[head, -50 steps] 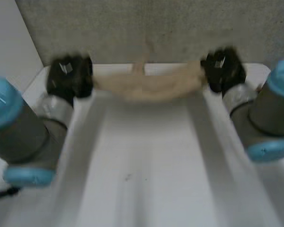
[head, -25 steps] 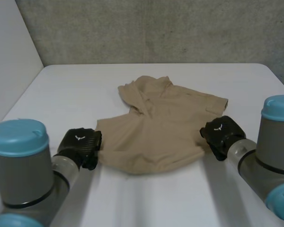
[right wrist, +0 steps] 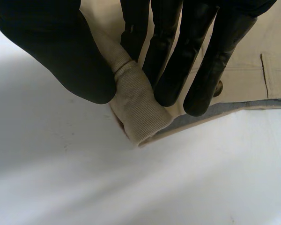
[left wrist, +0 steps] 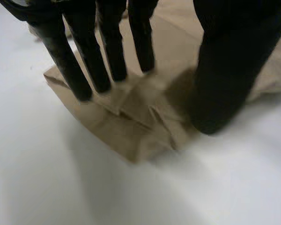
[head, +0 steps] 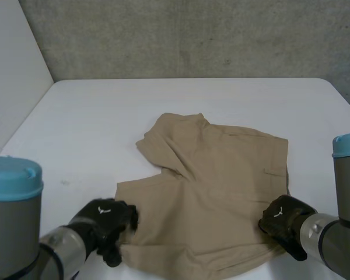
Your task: Fold the shorts.
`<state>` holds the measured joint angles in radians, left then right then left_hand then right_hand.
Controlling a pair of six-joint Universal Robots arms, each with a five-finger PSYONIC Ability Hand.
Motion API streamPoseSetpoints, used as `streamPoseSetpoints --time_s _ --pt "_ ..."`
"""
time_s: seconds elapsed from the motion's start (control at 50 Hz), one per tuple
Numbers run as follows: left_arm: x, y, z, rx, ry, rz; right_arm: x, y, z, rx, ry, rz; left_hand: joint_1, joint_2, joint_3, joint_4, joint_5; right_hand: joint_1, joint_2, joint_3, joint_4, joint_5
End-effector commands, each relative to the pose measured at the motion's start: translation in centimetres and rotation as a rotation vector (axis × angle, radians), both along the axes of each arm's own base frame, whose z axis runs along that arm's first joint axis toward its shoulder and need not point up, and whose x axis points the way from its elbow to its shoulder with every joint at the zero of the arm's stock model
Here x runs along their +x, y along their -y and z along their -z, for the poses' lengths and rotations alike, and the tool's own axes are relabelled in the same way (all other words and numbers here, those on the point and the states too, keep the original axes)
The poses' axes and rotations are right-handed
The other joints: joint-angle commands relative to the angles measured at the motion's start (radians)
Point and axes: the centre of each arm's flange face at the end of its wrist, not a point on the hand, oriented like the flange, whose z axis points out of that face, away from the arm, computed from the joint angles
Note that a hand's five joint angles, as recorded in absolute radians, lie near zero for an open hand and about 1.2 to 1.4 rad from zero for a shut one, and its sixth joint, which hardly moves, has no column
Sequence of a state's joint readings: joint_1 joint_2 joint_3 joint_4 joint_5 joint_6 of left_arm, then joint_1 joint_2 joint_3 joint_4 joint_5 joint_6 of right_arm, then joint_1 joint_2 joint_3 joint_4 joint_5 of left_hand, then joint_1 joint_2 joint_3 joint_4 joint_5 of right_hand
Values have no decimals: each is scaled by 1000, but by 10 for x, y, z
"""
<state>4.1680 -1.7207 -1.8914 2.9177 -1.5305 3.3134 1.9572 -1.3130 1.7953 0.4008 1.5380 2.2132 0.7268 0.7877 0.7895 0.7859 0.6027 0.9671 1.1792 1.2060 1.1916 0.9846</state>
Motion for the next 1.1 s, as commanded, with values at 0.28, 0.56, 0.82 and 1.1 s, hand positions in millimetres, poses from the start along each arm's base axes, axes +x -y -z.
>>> streamPoseSetpoints --time_s 0.28,0.56,0.82,1.1 --pt "-74 147 -17 -407 -165 11 6 11 10 -68 31 1 -463 -524 -526 -523 -514 429 217 190 205 237" --pt "-114 199 36 -471 -144 164 7 13 12 -89 40 1 -261 -322 -324 -320 -311 429 217 190 205 237" --pt "-105 219 57 -460 -120 125 7 16 12 -105 45 8 669 608 606 610 619 429 217 190 205 237" --pt "-68 203 62 -496 215 22 11 21 8 -123 98 44 669 609 607 610 619 429 217 190 205 237"
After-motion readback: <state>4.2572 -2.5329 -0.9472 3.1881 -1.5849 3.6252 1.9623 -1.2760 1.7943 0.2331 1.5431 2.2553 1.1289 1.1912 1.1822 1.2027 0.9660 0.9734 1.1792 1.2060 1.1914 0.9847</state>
